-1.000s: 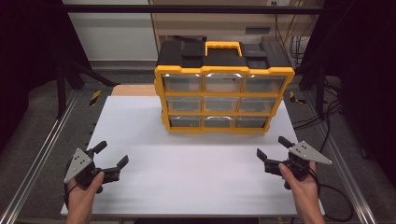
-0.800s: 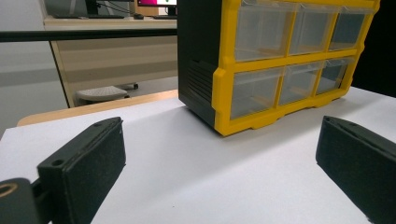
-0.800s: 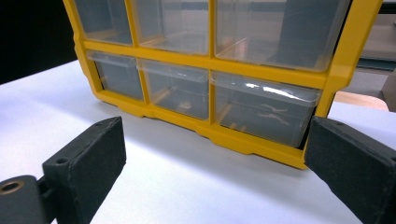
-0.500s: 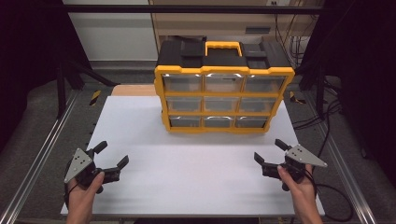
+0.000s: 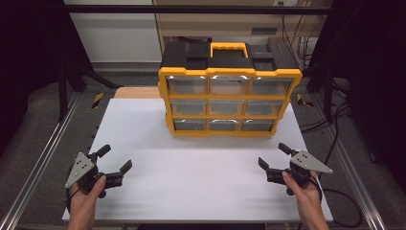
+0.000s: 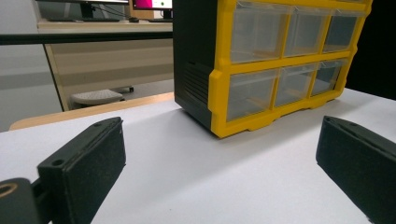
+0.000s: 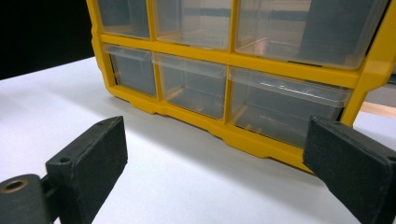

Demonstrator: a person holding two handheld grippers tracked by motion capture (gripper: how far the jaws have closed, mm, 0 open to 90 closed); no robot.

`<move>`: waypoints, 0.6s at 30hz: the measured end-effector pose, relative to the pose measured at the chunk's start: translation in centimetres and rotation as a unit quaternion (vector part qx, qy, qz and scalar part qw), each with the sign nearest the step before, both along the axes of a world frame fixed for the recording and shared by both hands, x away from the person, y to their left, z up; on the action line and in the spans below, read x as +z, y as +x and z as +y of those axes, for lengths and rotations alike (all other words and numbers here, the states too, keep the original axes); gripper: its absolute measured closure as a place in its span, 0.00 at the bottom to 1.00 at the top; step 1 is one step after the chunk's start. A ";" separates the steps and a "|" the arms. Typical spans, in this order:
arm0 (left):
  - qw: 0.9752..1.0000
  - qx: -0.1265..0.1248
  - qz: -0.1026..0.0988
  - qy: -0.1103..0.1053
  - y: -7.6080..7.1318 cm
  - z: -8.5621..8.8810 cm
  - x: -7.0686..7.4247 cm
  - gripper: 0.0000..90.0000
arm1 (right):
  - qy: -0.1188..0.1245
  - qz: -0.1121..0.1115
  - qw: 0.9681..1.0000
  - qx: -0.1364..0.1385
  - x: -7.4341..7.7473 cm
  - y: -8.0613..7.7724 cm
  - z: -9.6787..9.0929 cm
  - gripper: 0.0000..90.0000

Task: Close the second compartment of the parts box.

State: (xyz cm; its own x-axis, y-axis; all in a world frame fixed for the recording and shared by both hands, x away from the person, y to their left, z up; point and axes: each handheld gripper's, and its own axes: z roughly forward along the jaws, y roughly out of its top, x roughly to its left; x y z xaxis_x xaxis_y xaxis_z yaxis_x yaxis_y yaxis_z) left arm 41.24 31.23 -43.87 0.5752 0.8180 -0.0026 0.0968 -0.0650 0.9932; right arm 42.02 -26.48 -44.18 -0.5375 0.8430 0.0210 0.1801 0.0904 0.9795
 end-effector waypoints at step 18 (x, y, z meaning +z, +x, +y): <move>1.000 -0.022 -0.006 0.000 0.1 -0.4 -0.2 0.02 | 0.004 -0.007 1.000 0.016 -0.9 0.3 1.6 0.03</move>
State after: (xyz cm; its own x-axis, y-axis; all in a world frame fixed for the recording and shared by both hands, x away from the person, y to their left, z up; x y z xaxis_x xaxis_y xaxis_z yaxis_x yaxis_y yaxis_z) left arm 41.39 30.82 -44.08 0.6106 0.7920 0.0033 0.0828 -0.0679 0.9942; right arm 42.33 -24.90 -45.10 -0.5640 0.8255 0.0207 0.1644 0.0877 0.9825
